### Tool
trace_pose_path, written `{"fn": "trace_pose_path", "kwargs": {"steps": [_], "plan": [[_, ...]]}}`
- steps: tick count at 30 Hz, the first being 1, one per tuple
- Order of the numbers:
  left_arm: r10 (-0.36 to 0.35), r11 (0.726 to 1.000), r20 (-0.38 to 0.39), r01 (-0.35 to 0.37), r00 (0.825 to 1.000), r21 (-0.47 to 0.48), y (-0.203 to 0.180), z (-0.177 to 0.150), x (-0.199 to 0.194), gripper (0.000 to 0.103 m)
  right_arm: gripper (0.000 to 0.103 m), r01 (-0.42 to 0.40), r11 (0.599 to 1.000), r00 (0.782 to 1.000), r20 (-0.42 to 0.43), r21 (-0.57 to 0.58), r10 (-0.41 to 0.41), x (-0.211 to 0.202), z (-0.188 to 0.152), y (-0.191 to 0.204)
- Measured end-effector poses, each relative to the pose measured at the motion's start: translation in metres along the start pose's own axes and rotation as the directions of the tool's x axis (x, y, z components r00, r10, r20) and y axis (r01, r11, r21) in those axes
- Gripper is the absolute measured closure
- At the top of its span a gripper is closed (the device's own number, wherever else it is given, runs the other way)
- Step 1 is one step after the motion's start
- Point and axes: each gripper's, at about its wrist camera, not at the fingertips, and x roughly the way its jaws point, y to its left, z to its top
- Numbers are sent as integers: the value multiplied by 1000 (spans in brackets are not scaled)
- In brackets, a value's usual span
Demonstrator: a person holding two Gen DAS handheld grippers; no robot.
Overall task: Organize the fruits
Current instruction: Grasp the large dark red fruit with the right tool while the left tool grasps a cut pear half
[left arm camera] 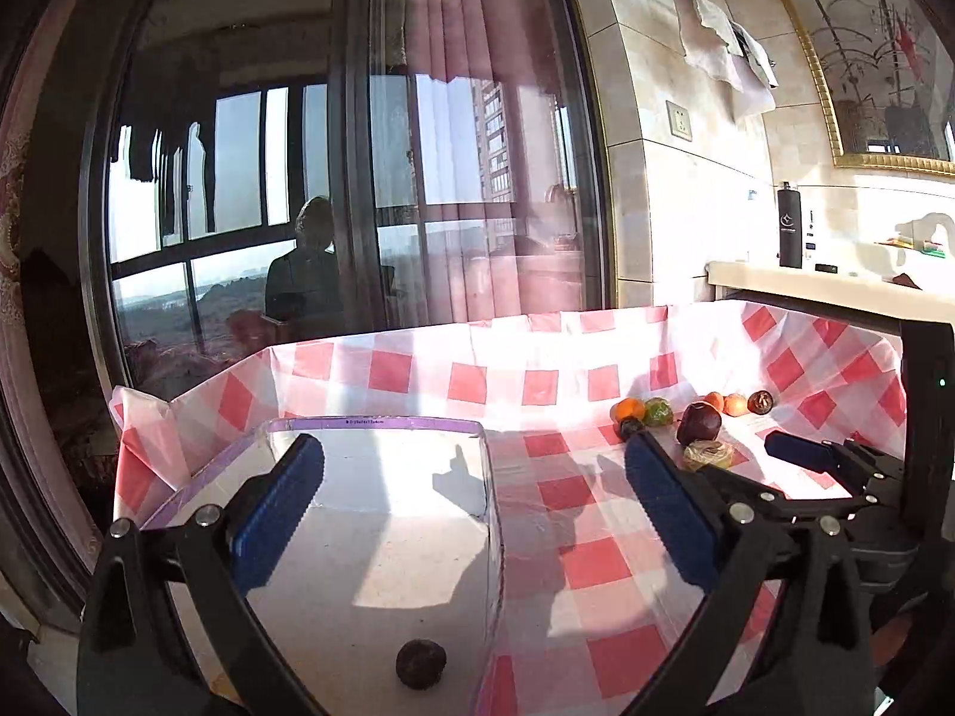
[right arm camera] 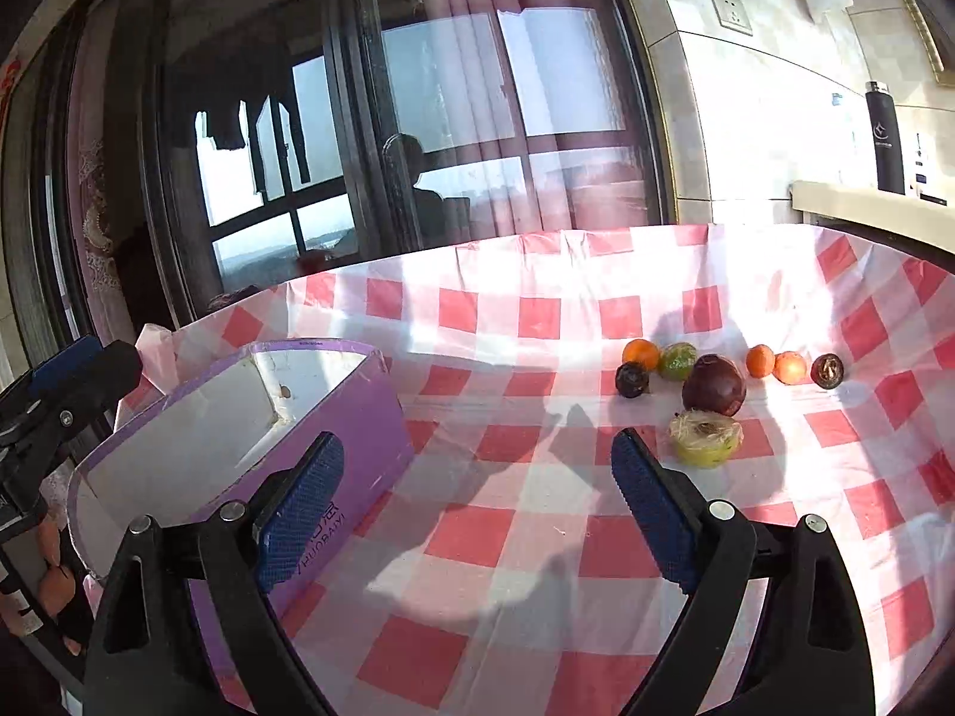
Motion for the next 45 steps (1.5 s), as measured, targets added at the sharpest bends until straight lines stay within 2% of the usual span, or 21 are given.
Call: {"fn": "trace_pose_path", "kwargs": {"steps": [1, 3, 6, 8, 9, 13, 14, 15, 18, 21, 25, 27, 29, 32, 34, 35, 36, 38, 40, 42, 45], "plan": [[-62, 998, -28, 61, 998, -16, -14, -4, 12, 2, 15, 49, 998, 998, -36, 43, -48, 9, -7, -21], [-175, 984, -102, 169, 979, -60, -42, -16, 45, 2, 15, 132, 984, 989, -88, 122, -121, 13, -19, -59], [-279, 955, -220, 247, 935, -161, -73, -42, 103, 2, 15, 204, 952, 975, -136, 227, -176, 18, -34, -109], [-322, 934, -279, 257, 905, -247, -91, -55, 138, 2, 15, 241, 931, 966, -160, 272, -204, 19, -44, -135], [-333, 927, -294, 254, 896, -276, -98, -61, 152, 2, 15, 257, 920, 962, -168, 297, -214, 21, -47, -148], [-340, 916, -317, 236, 885, -324, -117, -77, 195, 2, 15, 217, 869, 974, -165, 445, -158, 22, -52, -182], [-354, 910, -346, 235, 869, -341, -117, -79, 204, 2, 15, 206, 865, 976, -166, 458, -145, 24, -52, -186], [-367, 903, -360, 235, 858, -361, -117, -81, 211, 2, 15, 202, 862, 976, -172, 466, -136, 28, -52, -188], [-407, 873, -337, 253, 849, -418, -108, -81, 216, 2, 15, 198, 864, 975, -184, 462, -126, 42, -46, -193], [-469, 834, -340, 283, 815, -474, -103, -84, 220, 2, 15, 171, 900, 977, -189, 401, -101, 75, -27, -193], [-503, 803, -322, 296, 802, -517, -97, -87, 222, 2, 15, 133, 924, 973, -224, 359, -54, 136, -1, -194], [-495, 801, -325, 279, 806, -529, -94, -88, 223, 2, 15, 136, 930, 966, -254, 343, -47, 168, 12, -195], [-472, 807, -319, 257, 822, -532, -95, -87, 222, 2, 15, 139, 934, 957, -288, 329, -41, 195, 20, -196], [-453, 822, -321, 250, 832, -511, -98, -86, 220, 2, 13, 163, 940, 930, -366, 301, -44, 229, 27, -196], [-429, 844, -331, 243, 841, -478, -103, -85, 219, 2, 14, 190, 959, 914, -394, 212, -94, 237, 31, -188], [-425, 852, -335, 246, 841, -463, -106, -84, 218, 2, 19, 181, 965, 910, -405, 189, -92, 238, 30, -185], [-425, 855, -339, 248, 839, -456, -107, -84, 219, 2, 37, 163, 971, 915, -394, 175, -82, 234, 29, -181], [-420, 858, -345, 242, 839, -454, -107, -84, 219, 2, 37, 155, 970, 925, -373, 188, -76, 221, 24, -184], [-420, 859, -350, 242, 838, -452, -107, -84, 220, 2, 38, 134, 952, 954, -295, 276, -49, 197, 21, -198], [-430, 861, -366, 252, 826, -443, -110, -85, 222, 2, 38, 134, 907, 977, -208, 400, -53, 168, 14, -222], [-444, 867, -398, 273, 803, -417, -122, -84, 227, 2, 37, 143, 833, 990, -90, 534, -112, 131, 6, -250]]}}
